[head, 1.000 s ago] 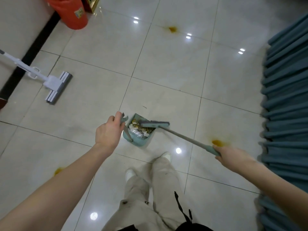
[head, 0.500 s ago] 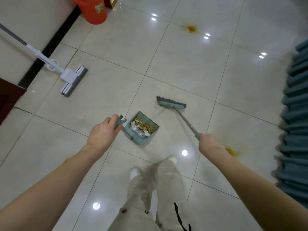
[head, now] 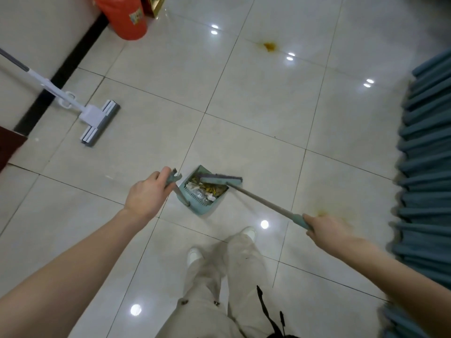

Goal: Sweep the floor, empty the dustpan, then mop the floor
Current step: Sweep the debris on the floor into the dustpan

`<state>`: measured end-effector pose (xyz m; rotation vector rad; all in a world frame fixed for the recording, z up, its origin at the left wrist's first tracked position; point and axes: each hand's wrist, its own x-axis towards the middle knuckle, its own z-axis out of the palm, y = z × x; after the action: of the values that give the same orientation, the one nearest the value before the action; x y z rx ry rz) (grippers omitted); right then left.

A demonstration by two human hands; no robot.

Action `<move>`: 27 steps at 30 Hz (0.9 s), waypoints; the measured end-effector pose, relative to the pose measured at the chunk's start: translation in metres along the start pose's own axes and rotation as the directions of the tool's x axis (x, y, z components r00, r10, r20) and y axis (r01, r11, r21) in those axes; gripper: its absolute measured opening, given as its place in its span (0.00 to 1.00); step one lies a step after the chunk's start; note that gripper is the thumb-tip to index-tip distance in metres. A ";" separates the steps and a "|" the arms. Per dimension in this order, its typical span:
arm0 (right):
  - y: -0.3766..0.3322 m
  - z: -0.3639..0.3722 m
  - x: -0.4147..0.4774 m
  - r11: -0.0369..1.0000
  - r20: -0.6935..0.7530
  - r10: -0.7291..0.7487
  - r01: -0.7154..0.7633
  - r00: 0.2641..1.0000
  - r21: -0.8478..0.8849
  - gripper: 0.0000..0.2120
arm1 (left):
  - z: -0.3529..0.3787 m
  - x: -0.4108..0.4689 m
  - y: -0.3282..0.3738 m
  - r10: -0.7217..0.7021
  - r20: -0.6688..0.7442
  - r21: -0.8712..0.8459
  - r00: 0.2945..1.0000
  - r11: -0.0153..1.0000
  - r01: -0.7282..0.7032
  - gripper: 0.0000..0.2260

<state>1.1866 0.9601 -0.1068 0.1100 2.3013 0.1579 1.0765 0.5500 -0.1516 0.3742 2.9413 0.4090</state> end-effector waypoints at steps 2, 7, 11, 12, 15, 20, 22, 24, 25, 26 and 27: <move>0.003 -0.002 -0.003 0.999 0.008 0.029 -0.029 1.000 0.045 0.14 | -0.002 -0.006 -0.001 0.023 -0.007 0.005 1.000 1.000 -0.023 0.11; -0.008 -0.004 -0.002 0.988 -0.008 0.112 -0.111 0.994 0.110 0.11 | -0.004 -0.023 0.001 0.114 -0.053 0.065 0.992 0.992 -0.110 0.15; -0.033 0.010 0.004 0.984 -0.005 0.141 -0.139 0.990 0.108 0.11 | 0.006 -0.038 0.004 0.050 -0.058 0.033 0.997 0.998 -0.048 0.14; -0.041 0.015 0.003 0.987 0.006 0.131 -0.131 0.991 0.096 0.12 | 0.008 -0.042 0.005 0.045 -0.065 0.028 0.997 0.999 -0.043 0.14; -0.057 0.029 -0.009 0.996 0.027 0.086 -0.086 0.996 0.009 0.15 | 0.014 -0.048 0.009 0.039 -0.071 0.035 0.997 0.999 -0.037 0.15; -0.046 0.036 -0.039 0.994 0.048 -0.027 0.031 0.999 -0.103 0.20 | 0.011 -0.047 0.008 0.043 -0.075 0.033 0.996 0.999 -0.040 0.14; -0.036 0.027 -0.043 0.996 0.036 -0.024 0.027 0.999 -0.088 0.17 | 0.009 -0.048 0.007 0.025 -0.065 0.027 0.998 0.999 -0.024 0.14; -0.028 0.018 -0.048 0.999 0.038 -0.012 0.014 0.999 -0.049 0.14 | 0.008 -0.053 0.007 0.022 -0.048 0.018 0.999 1.000 -0.021 0.13; -0.027 0.016 -0.050 1.000 0.035 -0.007 0.008 0.999 -0.030 0.13 | 0.008 -0.057 0.006 0.024 -0.040 0.014 0.999 1.000 -0.023 0.13; -0.026 0.014 -0.053 1.000 0.028 -0.004 0.005 1.000 -0.017 0.13 | 0.007 -0.061 0.005 0.023 -0.035 0.013 0.999 1.000 -0.023 0.13; -0.027 0.014 -0.055 1.000 0.024 0.003 -0.003 1.000 -0.006 0.12 | 0.006 -0.065 0.004 0.018 -0.030 0.012 0.999 1.000 -0.018 0.13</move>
<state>1.2334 0.9274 -0.0798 0.1123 2.2769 0.1640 1.1406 0.5381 -0.1492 0.3999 2.9730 0.4039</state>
